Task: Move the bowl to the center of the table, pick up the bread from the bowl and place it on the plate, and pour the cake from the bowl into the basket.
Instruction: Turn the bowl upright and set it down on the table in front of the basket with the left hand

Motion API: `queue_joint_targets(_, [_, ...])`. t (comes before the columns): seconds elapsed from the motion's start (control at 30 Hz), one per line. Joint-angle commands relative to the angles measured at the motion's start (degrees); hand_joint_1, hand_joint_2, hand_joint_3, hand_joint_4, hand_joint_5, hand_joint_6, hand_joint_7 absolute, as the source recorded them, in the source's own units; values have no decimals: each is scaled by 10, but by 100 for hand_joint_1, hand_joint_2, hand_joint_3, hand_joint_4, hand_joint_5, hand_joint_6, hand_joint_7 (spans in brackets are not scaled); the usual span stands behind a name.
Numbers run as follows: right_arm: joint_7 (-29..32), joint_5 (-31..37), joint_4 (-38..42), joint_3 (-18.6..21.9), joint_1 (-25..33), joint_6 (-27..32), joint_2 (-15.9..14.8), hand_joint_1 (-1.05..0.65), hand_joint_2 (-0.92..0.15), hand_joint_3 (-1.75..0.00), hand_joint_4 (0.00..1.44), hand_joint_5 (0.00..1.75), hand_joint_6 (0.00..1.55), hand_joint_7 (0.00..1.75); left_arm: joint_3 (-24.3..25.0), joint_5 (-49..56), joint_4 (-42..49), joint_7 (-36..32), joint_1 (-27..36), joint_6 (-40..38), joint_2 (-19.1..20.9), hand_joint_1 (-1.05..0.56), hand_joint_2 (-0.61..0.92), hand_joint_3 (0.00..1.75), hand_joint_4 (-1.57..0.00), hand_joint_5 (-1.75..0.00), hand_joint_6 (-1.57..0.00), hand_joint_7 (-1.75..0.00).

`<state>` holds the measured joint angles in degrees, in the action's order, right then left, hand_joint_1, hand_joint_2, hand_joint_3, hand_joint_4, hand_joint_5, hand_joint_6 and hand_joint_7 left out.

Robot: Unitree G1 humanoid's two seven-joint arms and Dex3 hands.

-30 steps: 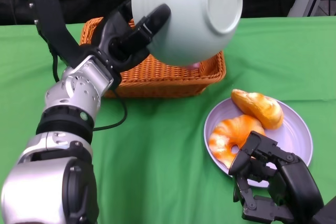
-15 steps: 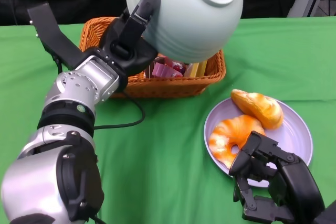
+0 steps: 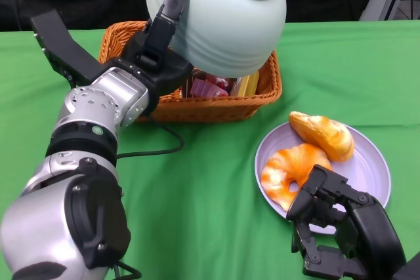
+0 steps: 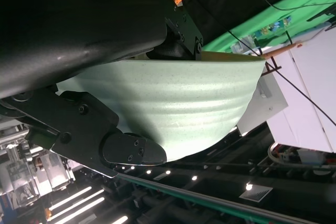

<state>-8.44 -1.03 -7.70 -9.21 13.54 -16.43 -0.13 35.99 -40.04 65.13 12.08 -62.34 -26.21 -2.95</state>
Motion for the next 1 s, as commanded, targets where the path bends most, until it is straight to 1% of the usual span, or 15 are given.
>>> queue_joint_targets(0.03, [1, -2, 0, 4, 1, -4, -2, 0, -54, -123, 79, 175, 58, 160, -28, 14, -40, 30, -13, 15, 0, -23, 92, 41, -80, -175, -66, -163])
queue_joint_targets(0.1, [2, 1, -2, 3, 2, -4, -3, 0, -54, -123, 79, 175, 58, 160, -50, 27, -64, 43, -4, 25, -3, -22, 92, 45, -80, -175, -66, -161])
queue_joint_targets(0.23, [3, 4, -4, 0, 4, -4, -2, 0, -54, -123, 80, 175, 59, 160, -110, 60, -142, 92, 26, 49, -8, -17, 88, 52, -78, -175, -66, -155])
queue_joint_targets(0.27, [3, 4, -5, -1, 4, -3, -2, 1, -54, -123, 80, 175, 59, 161, -122, 67, -158, 100, 32, 53, -7, -16, 84, 61, -78, -175, -68, -155])
queue_joint_targets(0.33, [4, 2, -6, -2, 4, -1, 1, 1, -54, -124, 80, 175, 59, 161, -156, 90, -194, 137, 48, 69, 2, -16, 83, 70, -78, -175, -71, -154])
queue_joint_targets(0.4, [5, 1, -6, -2, 4, 0, 2, 1, -53, -124, 80, 175, 59, 161, -175, 101, -214, 158, 57, 77, 9, -17, 82, 74, -79, -175, -74, -151])
queue_joint_targets(0.47, [5, 1, -6, -2, 4, 0, 2, 0, -53, -124, 80, 175, 59, 161, -180, 102, -221, 161, 61, 78, 10, -18, 81, 76, -79, -175, -75, -150])
queue_joint_targets(0.5, [3, -2, -8, -3, 4, 3, 3, 0, -53, -124, 80, 175, 59, 161, -201, 124, -248, 169, 73, 99, 18, -18, 81, 76, -79, -175, -75, -150])
queue_joint_targets(0.53, [1, -3, -9, -4, 3, 5, 2, 0, -53, -124, 80, 175, 59, 161, -221, 145, -276, 179, 85, 122, 29, -18, 79, 76, -80, -175, -79, -144])
queue_joint_targets(0.6, [0, -5, -12, -5, 2, 11, 3, 0, -53, -125, 78, 175, 59, 161, -246, 171, -313, 200, 102, 154, 44, -18, 71, 87, -82, -175, -86, -137])
queue_joint_targets(0.7, [2, -2, -15, -6, 2, 14, 5, 1, -53, -126, 78, 175, 59, 162, -266, 197, -338, 233, 126, 225, 63, -18, 65, 95, -79, -175, -81, -139])
queue_joint_targets(0.77, [3, -1, -16, -6, 2, 15, 5, 2, -53, -127, 78, 175, 59, 162, -272, 205, -341, 242, 133, 255, 68, -18, 63, 97, -78, -175, -78, -140])
queue_joint_targets(0.87, [7, 8, -13, -7, 1, 7, 5, 2, -52, -127, 78, 175, 59, 163, -294, 263, -362, 251, 170, 396, 101, -23, 62, 93, -77, -175, -74, -144])
queue_joint_targets(0.93, [6, 10, -14, -8, 1, 5, 4, 1, -52, -127, 79, 175, 59, 163, -296, 278, -368, 256, 187, 463, 114, -25, 61, 95, -79, -175, -74, -147])
queue_joint_targets(1.0, [4, 10, -18, -9, 3, 9, 5, -1, -53, -124, 79, 175, 59, 162, -293, 274, -372, 270, 205, 511, 126, -22, 63, 99, -81, -175, -73, -148])
